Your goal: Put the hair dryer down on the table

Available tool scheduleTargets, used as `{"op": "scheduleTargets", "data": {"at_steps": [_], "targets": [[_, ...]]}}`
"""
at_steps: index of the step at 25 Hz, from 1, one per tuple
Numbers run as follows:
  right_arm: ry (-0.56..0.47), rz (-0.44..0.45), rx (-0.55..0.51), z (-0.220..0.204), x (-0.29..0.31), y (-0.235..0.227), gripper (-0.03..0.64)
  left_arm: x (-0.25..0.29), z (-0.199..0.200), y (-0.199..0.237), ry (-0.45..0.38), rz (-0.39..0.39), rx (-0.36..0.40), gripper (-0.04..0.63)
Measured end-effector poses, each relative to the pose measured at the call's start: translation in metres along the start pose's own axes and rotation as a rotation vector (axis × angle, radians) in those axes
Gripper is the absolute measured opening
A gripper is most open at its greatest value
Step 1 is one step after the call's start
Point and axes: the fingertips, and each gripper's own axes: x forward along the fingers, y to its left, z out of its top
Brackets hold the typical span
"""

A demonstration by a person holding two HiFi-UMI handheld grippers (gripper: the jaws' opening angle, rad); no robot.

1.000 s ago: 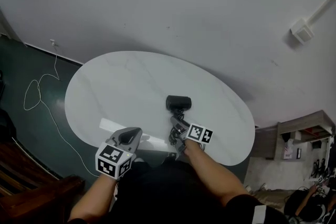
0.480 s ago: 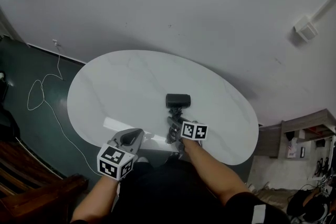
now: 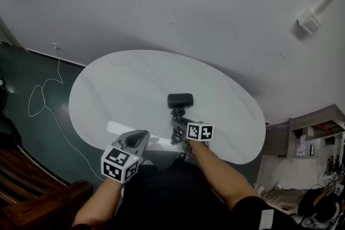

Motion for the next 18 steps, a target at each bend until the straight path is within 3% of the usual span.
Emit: {"op": "scheduleTargets", "data": {"at_steps": [10,15,18], "targets": [[-0.074,-0.024,0.003,0.000,-0.037,0.001,0.242,0.002,0.004,-0.009,-0.010,-0.041,0.025,0.011],[-0.148,0.004,-0.002,0.007,-0.066,0.017,0.242,0.003,0.008,-0.017,-0.019,-0.067,0.031,0.011],[-0.186,0.036,-0.030,0.015,-0.085,0.039,0.210,0.004,0.009,-0.021,-0.020,-0.080,0.041,0.011]]}}
